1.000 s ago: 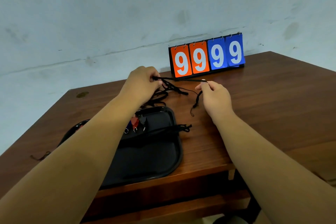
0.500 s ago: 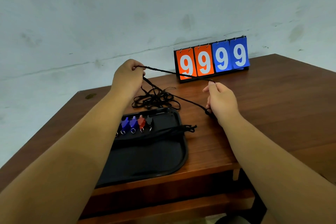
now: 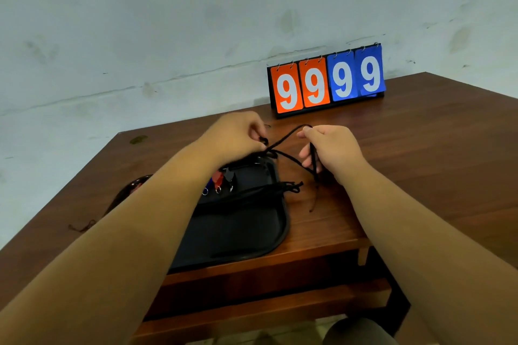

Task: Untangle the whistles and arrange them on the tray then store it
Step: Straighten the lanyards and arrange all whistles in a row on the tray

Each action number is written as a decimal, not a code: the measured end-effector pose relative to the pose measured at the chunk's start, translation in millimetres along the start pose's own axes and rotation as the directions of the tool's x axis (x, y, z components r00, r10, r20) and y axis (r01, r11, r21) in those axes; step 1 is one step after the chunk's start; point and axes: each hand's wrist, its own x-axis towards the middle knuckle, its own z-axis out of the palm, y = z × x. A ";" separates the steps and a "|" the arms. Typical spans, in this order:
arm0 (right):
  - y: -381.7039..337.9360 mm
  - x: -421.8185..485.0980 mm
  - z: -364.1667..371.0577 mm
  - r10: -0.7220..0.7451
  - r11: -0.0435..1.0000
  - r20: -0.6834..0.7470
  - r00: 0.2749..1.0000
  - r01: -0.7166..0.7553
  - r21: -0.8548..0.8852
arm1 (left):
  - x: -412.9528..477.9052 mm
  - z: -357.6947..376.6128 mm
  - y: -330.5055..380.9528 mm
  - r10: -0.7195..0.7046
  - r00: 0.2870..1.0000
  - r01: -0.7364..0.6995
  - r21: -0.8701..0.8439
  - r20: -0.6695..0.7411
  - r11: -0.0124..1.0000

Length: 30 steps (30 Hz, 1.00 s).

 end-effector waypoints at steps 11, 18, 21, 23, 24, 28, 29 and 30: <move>7.1 13.0 -7.4 0.181 0.940 -0.106 0.978 -0.140 0.312 | 13.4 57.9 61.7 0.017 0.979 -0.048 0.149 0.203 0.988; 6.6 12.4 -5.6 0.142 0.960 -0.180 0.973 -0.091 0.267 | 17.1 26.2 63.8 -0.039 0.993 0.029 0.088 0.114 0.996; 2.8 7.6 -4.2 0.066 0.991 -0.237 0.969 -0.037 0.127 | 10.1 4.8 60.9 0.031 0.999 -0.030 0.043 -0.029 0.999; -2.5 0.9 -2.2 -0.014 0.994 -0.231 0.973 0.037 0.098 | 9.2 -10.8 62.9 0.081 0.991 -0.076 0.053 -0.107 0.996; -7.2 -3.3 -1.5 -0.051 0.992 -0.208 0.977 0.073 0.099 | 8.0 -19.5 64.9 0.103 0.986 -0.094 0.075 -0.131 0.993; -43.4 -17.0 -0.7 -0.214 0.975 -0.021 0.977 0.214 0.049 | 9.8 -54.6 65.7 0.164 0.960 -0.135 0.141 -0.227 0.981; -55.6 -20.3 0.2 -0.250 0.968 0.021 0.968 0.250 0.029 | 9.9 -63.1 65.6 0.169 0.953 -0.138 0.137 -0.252 0.981; -67.7 -23.4 2.1 -0.285 0.958 0.053 0.957 0.285 -0.003 | 9.0 -71.6 66.0 0.171 0.945 -0.140 0.128 -0.279 0.982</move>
